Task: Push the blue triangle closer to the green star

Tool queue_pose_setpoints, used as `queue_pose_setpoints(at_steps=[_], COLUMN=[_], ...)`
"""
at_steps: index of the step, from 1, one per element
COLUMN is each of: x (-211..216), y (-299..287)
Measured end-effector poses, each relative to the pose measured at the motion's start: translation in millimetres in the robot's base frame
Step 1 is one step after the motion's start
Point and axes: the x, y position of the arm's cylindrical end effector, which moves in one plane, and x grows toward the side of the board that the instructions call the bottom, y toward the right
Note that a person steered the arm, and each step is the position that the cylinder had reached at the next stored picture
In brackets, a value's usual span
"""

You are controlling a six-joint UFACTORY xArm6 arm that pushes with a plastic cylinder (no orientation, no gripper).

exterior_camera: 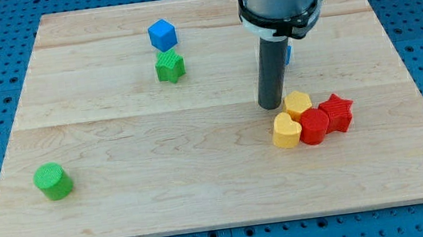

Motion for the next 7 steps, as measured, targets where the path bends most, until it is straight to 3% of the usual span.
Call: queue_pose_setpoints(at_steps=[2, 3, 5, 7], x=[0, -41, -66, -116], y=[-1, 39, 28, 56])
